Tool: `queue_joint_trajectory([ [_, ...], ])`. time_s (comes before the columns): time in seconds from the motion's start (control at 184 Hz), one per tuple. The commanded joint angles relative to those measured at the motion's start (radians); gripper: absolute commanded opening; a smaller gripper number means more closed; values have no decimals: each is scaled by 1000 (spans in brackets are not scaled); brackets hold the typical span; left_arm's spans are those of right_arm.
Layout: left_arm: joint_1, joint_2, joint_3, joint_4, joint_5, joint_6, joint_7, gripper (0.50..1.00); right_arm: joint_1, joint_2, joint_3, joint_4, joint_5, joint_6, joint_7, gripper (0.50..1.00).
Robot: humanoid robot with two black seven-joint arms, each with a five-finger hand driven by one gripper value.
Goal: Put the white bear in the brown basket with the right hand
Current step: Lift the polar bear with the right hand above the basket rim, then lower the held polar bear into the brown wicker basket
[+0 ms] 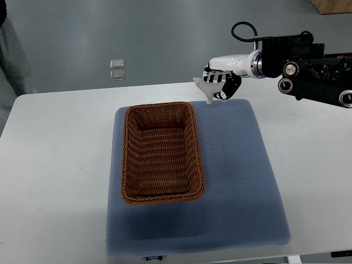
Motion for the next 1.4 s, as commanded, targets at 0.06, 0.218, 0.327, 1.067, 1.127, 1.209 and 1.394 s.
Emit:
queue_joint_trajectory([
  [0.06, 0, 0, 0, 0, 0, 0, 0, 1000, 16, 118, 8, 8, -1, -2, 1, 500],
  [0.218, 0, 0, 0, 0, 0, 0, 0, 1000, -7, 220, 5, -3, -13, -10, 1, 500],
  [0.327, 0, 0, 0, 0, 0, 0, 0, 1000, -48, 259, 0, -27, -15, -13, 1, 500],
  [1.067, 0, 0, 0, 0, 0, 0, 1, 1000, -193, 331, -5, -181, -130, -18, 1, 500],
  [1.127, 0, 0, 0, 0, 0, 0, 0, 1000, -193, 331, -5, -181, -130, -18, 1, 515],
  [1.209, 0, 0, 0, 0, 0, 0, 0, 1000, -193, 331, -3, -181, -130, -18, 1, 574],
  [1.394, 0, 0, 0, 0, 0, 0, 0, 1000, -193, 331, -3, -181, -130, -18, 1, 607],
])
